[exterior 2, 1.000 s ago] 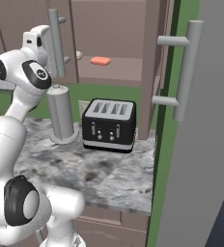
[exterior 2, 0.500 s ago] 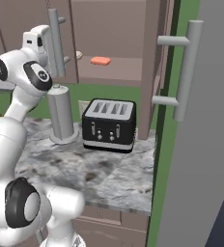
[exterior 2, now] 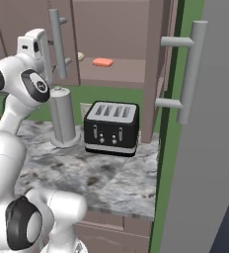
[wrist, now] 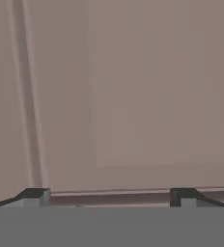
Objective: Pick up the bar soap and dish brush from the sink, and place them back in the cabinet, and close the cabinet doors.
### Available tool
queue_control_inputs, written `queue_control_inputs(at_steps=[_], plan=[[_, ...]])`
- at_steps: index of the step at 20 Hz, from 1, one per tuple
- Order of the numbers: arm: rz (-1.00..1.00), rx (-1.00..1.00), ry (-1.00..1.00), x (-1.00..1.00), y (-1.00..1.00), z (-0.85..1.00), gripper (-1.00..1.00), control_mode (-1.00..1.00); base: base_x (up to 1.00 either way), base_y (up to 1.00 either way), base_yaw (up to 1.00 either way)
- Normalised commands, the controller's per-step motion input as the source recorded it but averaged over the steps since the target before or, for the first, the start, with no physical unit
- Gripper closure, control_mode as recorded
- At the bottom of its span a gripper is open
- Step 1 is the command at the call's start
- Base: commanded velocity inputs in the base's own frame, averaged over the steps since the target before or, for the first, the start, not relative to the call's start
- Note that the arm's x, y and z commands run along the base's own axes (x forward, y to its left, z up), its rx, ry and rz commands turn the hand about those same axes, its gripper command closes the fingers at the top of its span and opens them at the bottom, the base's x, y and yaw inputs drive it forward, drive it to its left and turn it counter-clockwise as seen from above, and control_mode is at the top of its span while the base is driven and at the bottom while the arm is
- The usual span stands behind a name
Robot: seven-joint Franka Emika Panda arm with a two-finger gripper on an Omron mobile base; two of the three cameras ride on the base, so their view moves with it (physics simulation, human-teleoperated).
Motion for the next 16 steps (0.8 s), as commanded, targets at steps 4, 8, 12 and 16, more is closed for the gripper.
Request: queue_control_inputs(at_steps=[4, 8, 12, 16], plan=[[0.11, 0.00, 0.00, -0.41, 0.02, 0.05, -1.00, -1.00, 0.00, 0.00, 0.00], [0.05, 0.00, 0.00, -0.60, -0.08, 0.15, -1.00, -1.00, 0.00, 0.00, 0.00], [0.00, 0.00, 0.00, -0.73, -0.24, 0.16, -1.00, -1.00, 0.00, 0.00, 0.00], [0.00, 0.00, 0.01, -0.71, -0.31, 0.14, -1.00, -1.00, 0.00, 0.00, 0.00]])
